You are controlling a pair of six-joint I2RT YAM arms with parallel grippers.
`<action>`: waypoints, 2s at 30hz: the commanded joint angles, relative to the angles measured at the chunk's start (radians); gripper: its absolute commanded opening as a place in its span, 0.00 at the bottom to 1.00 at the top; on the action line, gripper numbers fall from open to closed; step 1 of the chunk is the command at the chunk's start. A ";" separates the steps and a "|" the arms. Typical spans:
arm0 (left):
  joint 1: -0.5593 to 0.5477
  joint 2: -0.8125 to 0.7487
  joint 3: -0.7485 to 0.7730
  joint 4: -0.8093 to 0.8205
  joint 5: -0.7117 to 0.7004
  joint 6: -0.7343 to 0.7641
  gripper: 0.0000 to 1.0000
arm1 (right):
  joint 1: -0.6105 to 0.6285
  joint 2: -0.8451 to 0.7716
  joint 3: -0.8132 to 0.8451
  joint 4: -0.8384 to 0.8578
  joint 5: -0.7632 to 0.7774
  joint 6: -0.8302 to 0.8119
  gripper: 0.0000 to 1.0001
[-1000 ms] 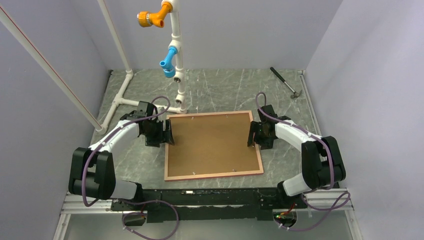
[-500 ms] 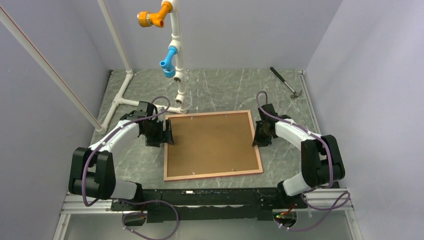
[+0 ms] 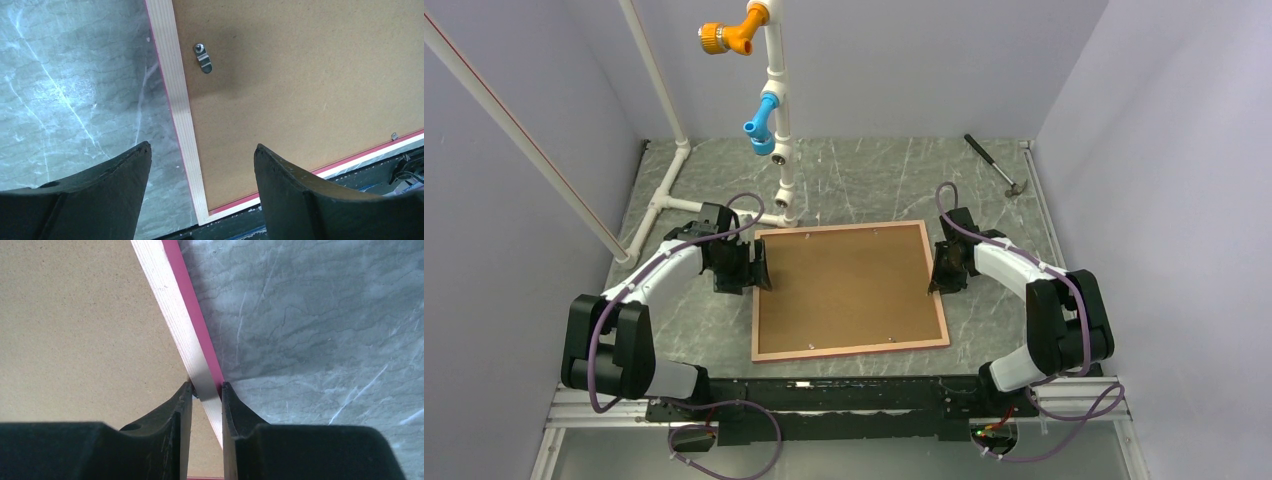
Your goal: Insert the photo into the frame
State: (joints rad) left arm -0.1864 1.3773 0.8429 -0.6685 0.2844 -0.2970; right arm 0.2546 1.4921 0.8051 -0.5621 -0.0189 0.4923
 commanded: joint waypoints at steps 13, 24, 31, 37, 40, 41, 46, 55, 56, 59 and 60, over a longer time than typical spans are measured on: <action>0.004 -0.088 -0.054 0.075 -0.037 -0.108 0.82 | -0.036 -0.136 -0.058 0.115 -0.219 -0.008 1.00; -0.085 -0.079 -0.248 0.318 0.060 -0.283 0.81 | -0.054 -0.147 -0.134 0.156 -0.356 0.018 1.00; -0.271 -0.137 -0.305 0.368 0.014 -0.429 0.80 | -0.055 -0.230 -0.165 0.102 -0.382 0.019 1.00; -0.403 -0.296 -0.369 0.311 -0.061 -0.575 0.80 | -0.054 -0.370 -0.211 0.032 -0.358 0.028 1.00; -0.445 -0.383 -0.405 0.292 -0.082 -0.635 0.80 | -0.055 -0.430 -0.236 0.024 -0.345 0.047 1.00; -0.453 -0.408 -0.409 0.274 -0.093 -0.646 0.80 | -0.056 -0.439 -0.240 0.028 -0.339 0.056 1.00; -0.454 -0.475 -0.337 0.075 -0.245 -0.630 0.86 | -0.059 -0.422 -0.225 0.021 -0.298 0.048 1.00; -0.390 -0.272 -0.156 0.014 -0.380 -0.528 0.92 | -0.060 -0.392 -0.219 0.035 -0.297 0.039 1.00; -0.369 -0.248 -0.150 0.024 -0.379 -0.522 0.91 | -0.059 -0.390 -0.220 0.037 -0.297 0.038 1.00; -0.318 -0.186 -0.132 0.053 -0.376 -0.500 0.88 | -0.059 -0.390 -0.225 0.038 -0.295 0.036 1.00; -0.309 -0.171 -0.123 0.054 -0.383 -0.493 0.87 | -0.059 -0.390 -0.225 0.035 -0.293 0.034 1.00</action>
State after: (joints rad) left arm -0.5392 1.1561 0.6765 -0.6285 -0.0605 -0.8349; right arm 0.1894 1.1011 0.5594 -0.5594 -0.2718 0.5091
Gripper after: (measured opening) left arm 0.884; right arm 0.994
